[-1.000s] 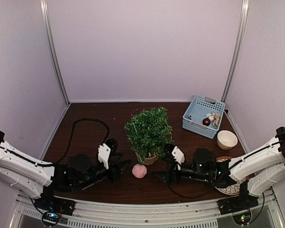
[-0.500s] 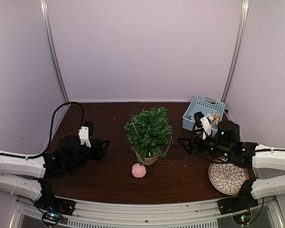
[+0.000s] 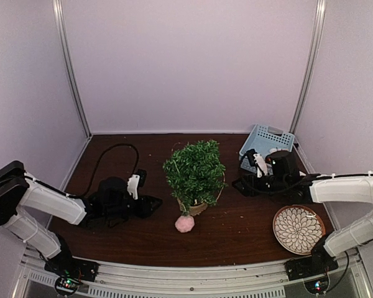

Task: Decorate the small christmas tree

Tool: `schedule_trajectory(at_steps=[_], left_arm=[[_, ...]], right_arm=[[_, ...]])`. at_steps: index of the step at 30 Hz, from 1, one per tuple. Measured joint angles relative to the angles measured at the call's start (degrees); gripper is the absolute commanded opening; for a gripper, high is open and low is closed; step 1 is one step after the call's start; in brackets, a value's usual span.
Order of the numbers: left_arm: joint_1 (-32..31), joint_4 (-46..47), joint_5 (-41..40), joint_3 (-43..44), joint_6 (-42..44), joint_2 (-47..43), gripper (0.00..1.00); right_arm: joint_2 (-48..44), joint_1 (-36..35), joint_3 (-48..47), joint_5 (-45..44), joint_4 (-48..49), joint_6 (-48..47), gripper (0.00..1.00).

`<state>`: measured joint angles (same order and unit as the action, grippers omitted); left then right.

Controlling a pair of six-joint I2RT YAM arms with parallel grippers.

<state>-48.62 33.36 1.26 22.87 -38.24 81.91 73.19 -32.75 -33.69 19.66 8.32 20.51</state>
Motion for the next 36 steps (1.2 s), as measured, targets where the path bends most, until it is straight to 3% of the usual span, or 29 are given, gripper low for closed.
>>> schedule_trajectory(at_steps=[7, 15, 30, 36], left_arm=[[-0.2, 10.8, 6.6, 0.6, -2.2, 9.3, 0.33], [-0.3, 19.4, 8.6, 2.8, -4.6, 17.0, 0.27], [-0.3, 24.0, 9.1, 6.8, -6.7, 22.6, 0.20], [-0.3, 23.9, 8.8, 7.4, -6.7, 23.5, 0.18]], right_arm=[[12.1, -1.4, 0.6, 4.5, 9.4, 3.8, 0.48], [21.2, -2.3, 0.5, 8.1, 21.9, 8.8, 0.39], [33.9, -4.1, 0.3, 12.1, 43.2, 19.7, 0.33], [35.5, -5.7, 0.3, 12.2, 46.9, 21.7, 0.32]])
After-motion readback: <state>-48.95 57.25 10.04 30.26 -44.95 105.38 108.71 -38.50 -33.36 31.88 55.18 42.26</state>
